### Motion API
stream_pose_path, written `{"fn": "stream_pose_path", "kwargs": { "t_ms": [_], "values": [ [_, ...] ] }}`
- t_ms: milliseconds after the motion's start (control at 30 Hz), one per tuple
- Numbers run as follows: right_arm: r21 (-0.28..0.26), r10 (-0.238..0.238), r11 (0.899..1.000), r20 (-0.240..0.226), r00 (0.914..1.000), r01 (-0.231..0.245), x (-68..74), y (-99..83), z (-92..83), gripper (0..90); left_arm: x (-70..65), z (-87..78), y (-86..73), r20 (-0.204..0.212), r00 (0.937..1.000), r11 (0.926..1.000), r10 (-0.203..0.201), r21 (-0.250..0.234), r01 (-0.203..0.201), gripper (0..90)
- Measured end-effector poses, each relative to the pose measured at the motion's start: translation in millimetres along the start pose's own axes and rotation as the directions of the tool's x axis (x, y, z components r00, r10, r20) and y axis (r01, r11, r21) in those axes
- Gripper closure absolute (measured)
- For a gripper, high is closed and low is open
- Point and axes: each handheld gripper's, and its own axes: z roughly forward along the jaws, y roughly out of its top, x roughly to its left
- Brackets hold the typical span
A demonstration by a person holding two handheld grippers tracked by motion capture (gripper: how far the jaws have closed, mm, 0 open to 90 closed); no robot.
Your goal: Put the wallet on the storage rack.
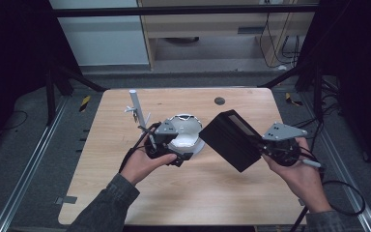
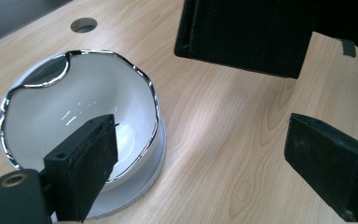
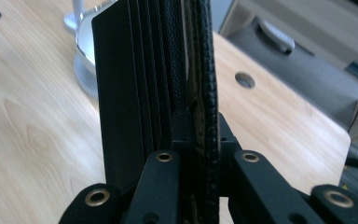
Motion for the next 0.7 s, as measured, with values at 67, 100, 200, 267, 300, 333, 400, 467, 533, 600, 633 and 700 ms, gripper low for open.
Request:
{"fn": "stream_pose_path", "kwargs": {
  "t_ms": [67, 100, 200, 267, 300, 333, 400, 467, 533, 600, 633, 700],
  "values": [
    [-0.024, -0.008, 1.000, 0.001, 1.0000, 0.008, 1.9, 2.9, 0.9, 84.8, 0.8, -2.4, 0.4, 0.003, 1.0000, 1.0000, -0.001, -0.008, 0.001, 9.5],
    [-0.042, -0.013, 0.999, -0.002, 0.9999, 0.013, 4.1, 5.6, 2.1, 84.8, 1.6, -4.4, 0.7, 0.002, 1.0000, 0.9999, -0.005, -0.013, 0.005, 9.5],
    [-0.061, -0.015, 0.998, -0.006, 0.9999, 0.015, 6.6, 8.3, 3.2, 84.8, 2.0, -5.9, 1.2, 0.010, 0.9999, 0.9998, -0.007, -0.017, 0.007, 9.5],
    [-0.076, -0.012, 0.997, -0.012, 0.9998, 0.011, 8.9, 11.2, 4.3, 84.8, 2.2, -7.4, 2.3, 0.011, 0.9999, 0.9998, -0.002, -0.018, 0.002, 9.5],
    [-0.084, -0.012, 0.996, -0.018, 0.9998, 0.011, 9.9, 12.7, 5.4, 84.8, 2.5, -8.4, 2.9, 0.010, 1.0000, 0.9998, -0.002, -0.018, 0.002, 9.5],
    [-0.091, -0.014, 0.996, -0.030, 0.9995, 0.011, 12.9, 15.7, 7.8, 84.8, 2.7, -11.3, 4.1, 0.010, 0.9999, 0.9998, -0.009, -0.018, 0.009, 9.5],
    [-0.094, -0.018, 0.995, -0.033, 0.9993, 0.015, 14.7, 17.1, 9.1, 84.8, 2.4, -13.0, 5.1, 0.012, 0.9999, 0.9998, -0.009, -0.020, 0.009, 9.6],
    [-0.106, -0.025, 0.994, -0.047, 0.9986, 0.020, 20.6, 20.7, 14.5, 84.8, 2.6, -18.1, 8.8, 0.012, 0.9999, 0.9997, -0.002, -0.022, 0.003, 9.6],
    [-0.112, -0.028, 0.993, -0.056, 0.9980, 0.022, 24.3, 22.0, 19.6, 84.8, 5.0, -25.2, 14.8, 0.020, 0.9998, 0.9994, -0.002, -0.035, 0.003, 9.7],
    [-0.115, -0.029, 0.993, -0.059, 0.9978, 0.022, 26.3, 22.5, 22.1, 84.8, 5.7, -26.9, 16.4, 0.021, 0.9997, 0.9992, -0.009, -0.040, 0.010, 10.1],
    [-0.122, -0.033, 0.992, -0.068, 0.9972, 0.025, 30.1, 23.2, 26.4, 84.8, 6.7, -28.5, 18.9, 0.022, 0.9997, 0.9992, -0.006, -0.041, 0.007, 10.2],
    [-0.125, -0.040, 0.992, -0.073, 0.9966, 0.030, 33.4, 23.9, 30.0, 84.8, 8.0, -28.0, 20.9, 0.021, 0.9998, 0.9996, 0.003, -0.030, -0.002, 10.5]
  ]
}}
